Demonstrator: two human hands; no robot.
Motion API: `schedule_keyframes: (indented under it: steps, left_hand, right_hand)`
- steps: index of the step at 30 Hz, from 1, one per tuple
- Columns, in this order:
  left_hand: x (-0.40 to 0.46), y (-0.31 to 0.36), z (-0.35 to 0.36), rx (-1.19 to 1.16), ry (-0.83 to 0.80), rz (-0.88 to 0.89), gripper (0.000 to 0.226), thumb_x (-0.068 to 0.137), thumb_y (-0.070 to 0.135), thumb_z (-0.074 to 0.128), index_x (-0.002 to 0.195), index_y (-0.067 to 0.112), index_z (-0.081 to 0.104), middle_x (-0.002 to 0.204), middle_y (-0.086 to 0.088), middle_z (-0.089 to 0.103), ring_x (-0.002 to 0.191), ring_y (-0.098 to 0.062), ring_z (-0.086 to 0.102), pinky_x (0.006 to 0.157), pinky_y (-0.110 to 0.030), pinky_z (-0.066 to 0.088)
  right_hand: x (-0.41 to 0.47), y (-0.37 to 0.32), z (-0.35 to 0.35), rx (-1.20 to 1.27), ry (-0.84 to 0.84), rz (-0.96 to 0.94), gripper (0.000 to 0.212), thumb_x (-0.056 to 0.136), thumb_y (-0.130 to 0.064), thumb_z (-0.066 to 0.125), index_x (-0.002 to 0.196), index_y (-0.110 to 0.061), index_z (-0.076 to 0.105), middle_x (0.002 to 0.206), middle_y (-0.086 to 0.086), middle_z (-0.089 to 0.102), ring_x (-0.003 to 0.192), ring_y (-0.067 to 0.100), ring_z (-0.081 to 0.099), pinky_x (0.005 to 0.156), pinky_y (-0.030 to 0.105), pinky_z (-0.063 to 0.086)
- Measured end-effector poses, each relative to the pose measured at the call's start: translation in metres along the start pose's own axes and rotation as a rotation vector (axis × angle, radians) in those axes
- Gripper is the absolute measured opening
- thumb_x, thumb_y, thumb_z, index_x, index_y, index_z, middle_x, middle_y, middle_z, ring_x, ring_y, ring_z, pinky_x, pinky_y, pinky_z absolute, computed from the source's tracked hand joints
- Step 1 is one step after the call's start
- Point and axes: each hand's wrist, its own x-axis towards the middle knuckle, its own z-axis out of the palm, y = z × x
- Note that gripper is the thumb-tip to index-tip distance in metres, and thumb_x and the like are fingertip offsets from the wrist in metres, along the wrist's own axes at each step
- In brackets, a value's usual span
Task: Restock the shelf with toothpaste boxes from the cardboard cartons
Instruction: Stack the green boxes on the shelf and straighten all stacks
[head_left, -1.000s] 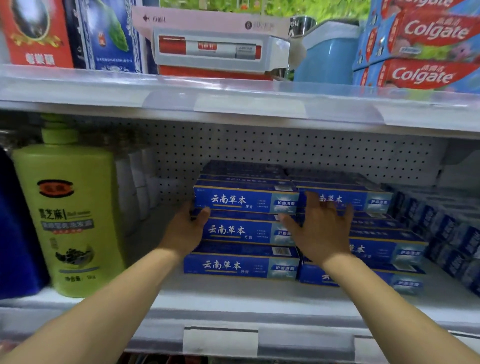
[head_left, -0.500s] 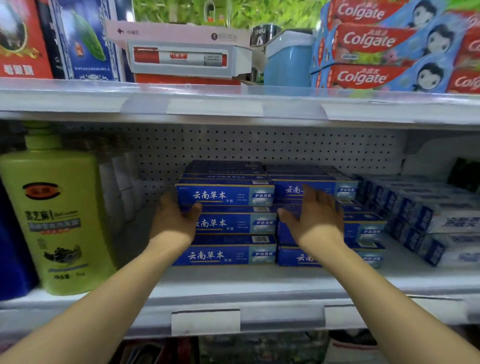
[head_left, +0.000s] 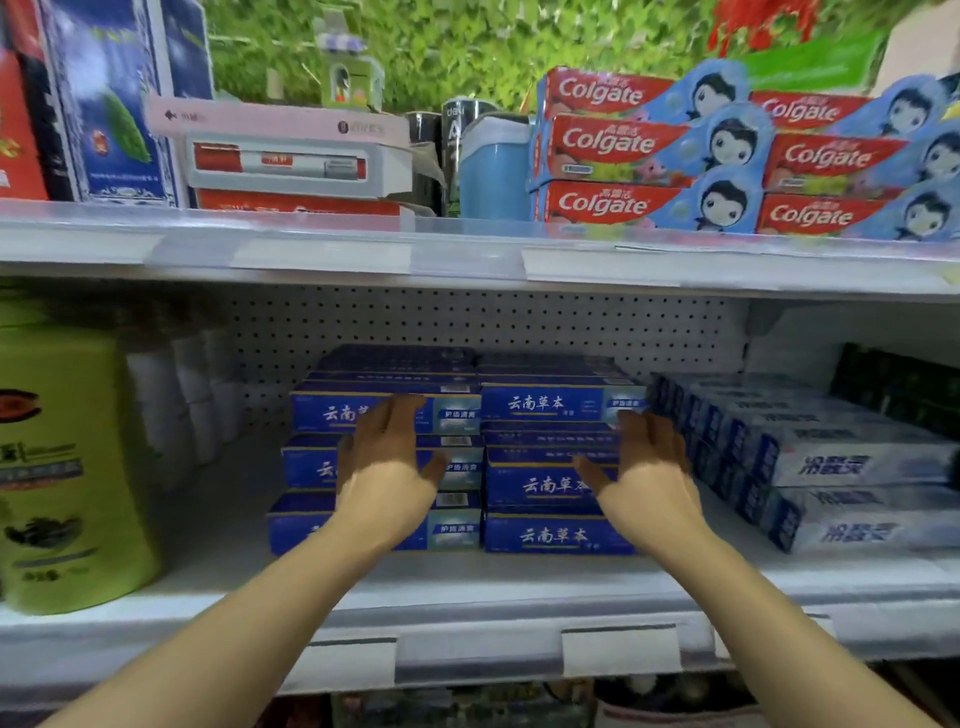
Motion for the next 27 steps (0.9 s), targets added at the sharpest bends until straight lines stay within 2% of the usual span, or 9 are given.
schedule_keyframes:
  steps: [7, 10, 13, 15, 17, 19, 22, 25, 27]
  left_hand:
    - [0.025, 0.035, 0.042, 0.126, 0.017, 0.077, 0.056, 0.087, 0.035, 0.061, 0.137, 0.023, 0.039, 0.142, 0.002, 0.038, 0.135, -0.019, 0.026, 0.114, -0.038, 0.013]
    - [0.037, 0.045, 0.057, 0.174, 0.045, 0.145, 0.056, 0.086, 0.036, 0.063, 0.135, 0.021, 0.041, 0.142, 0.000, 0.040, 0.137, -0.021, 0.026, 0.115, -0.041, 0.011]
    - [0.057, 0.050, 0.064, 0.247, 0.098, 0.195, 0.053, 0.083, 0.035, 0.068, 0.130, 0.019, 0.049, 0.136, -0.003, 0.048, 0.134, -0.024, 0.033, 0.114, -0.045, 0.014]
    - [0.069, 0.052, 0.066, 0.322, 0.091, 0.178, 0.050, 0.084, 0.039, 0.066, 0.129, 0.022, 0.050, 0.132, 0.000, 0.052, 0.131, -0.022, 0.036, 0.113, -0.043, 0.014]
    - [0.080, 0.053, 0.069, 0.399, 0.087, 0.167, 0.045, 0.085, 0.043, 0.063, 0.124, 0.026, 0.052, 0.127, 0.004, 0.055, 0.126, -0.019, 0.040, 0.110, -0.039, 0.017]
    - [0.088, 0.052, 0.073, 0.440, 0.087, 0.163, 0.039, 0.085, 0.045, 0.062, 0.118, 0.027, 0.055, 0.122, 0.005, 0.057, 0.121, -0.018, 0.045, 0.105, -0.038, 0.023]
    - [0.096, 0.048, 0.079, 0.444, 0.094, 0.145, 0.033, 0.084, 0.044, 0.064, 0.111, 0.028, 0.056, 0.117, 0.005, 0.059, 0.116, -0.018, 0.048, 0.101, -0.037, 0.028]
    - [0.102, 0.045, 0.082, 0.472, 0.106, 0.153, 0.033, 0.082, 0.044, 0.066, 0.108, 0.028, 0.055, 0.115, 0.004, 0.058, 0.113, -0.019, 0.050, 0.098, -0.036, 0.031]
    - [0.105, 0.044, 0.083, 0.484, 0.103, 0.161, 0.033, 0.081, 0.044, 0.067, 0.107, 0.027, 0.054, 0.114, 0.004, 0.057, 0.110, -0.019, 0.052, 0.097, -0.036, 0.031]
  right_hand:
    - [0.048, 0.042, -0.001, 0.047, -0.089, 0.007, 0.078, 0.083, -0.056, 0.057, 0.142, -0.014, 0.028, 0.145, 0.012, 0.026, 0.136, 0.032, 0.022, 0.109, 0.044, 0.030]
    - [0.074, 0.056, 0.004, 0.129, -0.105, 0.009, 0.075, 0.082, -0.056, 0.058, 0.136, -0.010, 0.035, 0.138, 0.015, 0.039, 0.128, 0.035, 0.034, 0.102, 0.046, 0.038]
    - [0.094, 0.066, 0.007, 0.166, -0.101, -0.019, 0.066, 0.082, -0.055, 0.059, 0.120, -0.002, 0.043, 0.093, 0.014, 0.058, 0.092, 0.032, 0.057, 0.069, 0.037, 0.046]
    - [0.104, 0.071, 0.012, 0.186, -0.085, -0.025, 0.057, 0.085, -0.049, 0.061, 0.114, -0.003, 0.043, 0.067, 0.003, 0.048, 0.066, 0.024, 0.054, 0.054, 0.031, 0.039]
    - [0.111, 0.075, 0.016, 0.188, -0.048, -0.029, 0.054, 0.084, -0.049, 0.062, 0.113, -0.007, 0.043, 0.066, 0.003, 0.051, 0.062, 0.024, 0.056, 0.051, 0.033, 0.043]
    - [0.116, 0.076, 0.020, 0.213, -0.029, -0.021, 0.055, 0.082, -0.051, 0.065, 0.111, -0.011, 0.042, 0.074, 0.009, 0.061, 0.066, 0.029, 0.062, 0.055, 0.040, 0.053]
    - [0.123, 0.076, 0.024, 0.183, -0.025, 0.004, 0.050, 0.081, -0.049, 0.066, 0.104, -0.011, 0.042, 0.081, 0.012, 0.062, 0.070, 0.032, 0.063, 0.059, 0.044, 0.056]
    - [0.133, 0.078, 0.026, 0.162, 0.001, 0.011, 0.031, 0.090, -0.035, 0.060, 0.095, -0.008, 0.045, 0.080, 0.011, 0.060, 0.067, 0.028, 0.061, 0.057, 0.042, 0.056]
    - [0.140, 0.079, 0.026, 0.095, 0.022, 0.001, 0.024, 0.094, -0.027, 0.055, 0.087, -0.007, 0.044, 0.076, 0.008, 0.054, 0.065, 0.023, 0.055, 0.053, 0.032, 0.048]
